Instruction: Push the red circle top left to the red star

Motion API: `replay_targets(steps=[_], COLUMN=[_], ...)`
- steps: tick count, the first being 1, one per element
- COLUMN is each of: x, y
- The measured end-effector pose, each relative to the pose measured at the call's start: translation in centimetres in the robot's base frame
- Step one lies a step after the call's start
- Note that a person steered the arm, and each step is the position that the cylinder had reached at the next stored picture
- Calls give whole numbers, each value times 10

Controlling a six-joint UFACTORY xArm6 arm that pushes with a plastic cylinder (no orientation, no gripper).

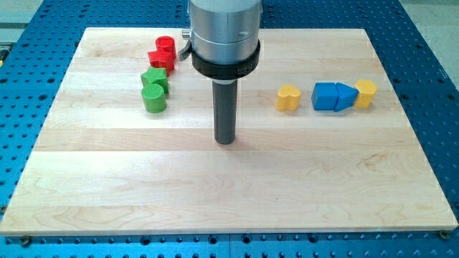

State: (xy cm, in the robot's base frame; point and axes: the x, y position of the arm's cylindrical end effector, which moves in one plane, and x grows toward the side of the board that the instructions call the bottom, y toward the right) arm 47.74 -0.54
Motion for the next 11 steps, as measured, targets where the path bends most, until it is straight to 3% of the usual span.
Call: replay_targets(steps=[4,5,7,8,11], x=[0,-46,-188,-228,-189], y=[5,-9,-33,-47,-144])
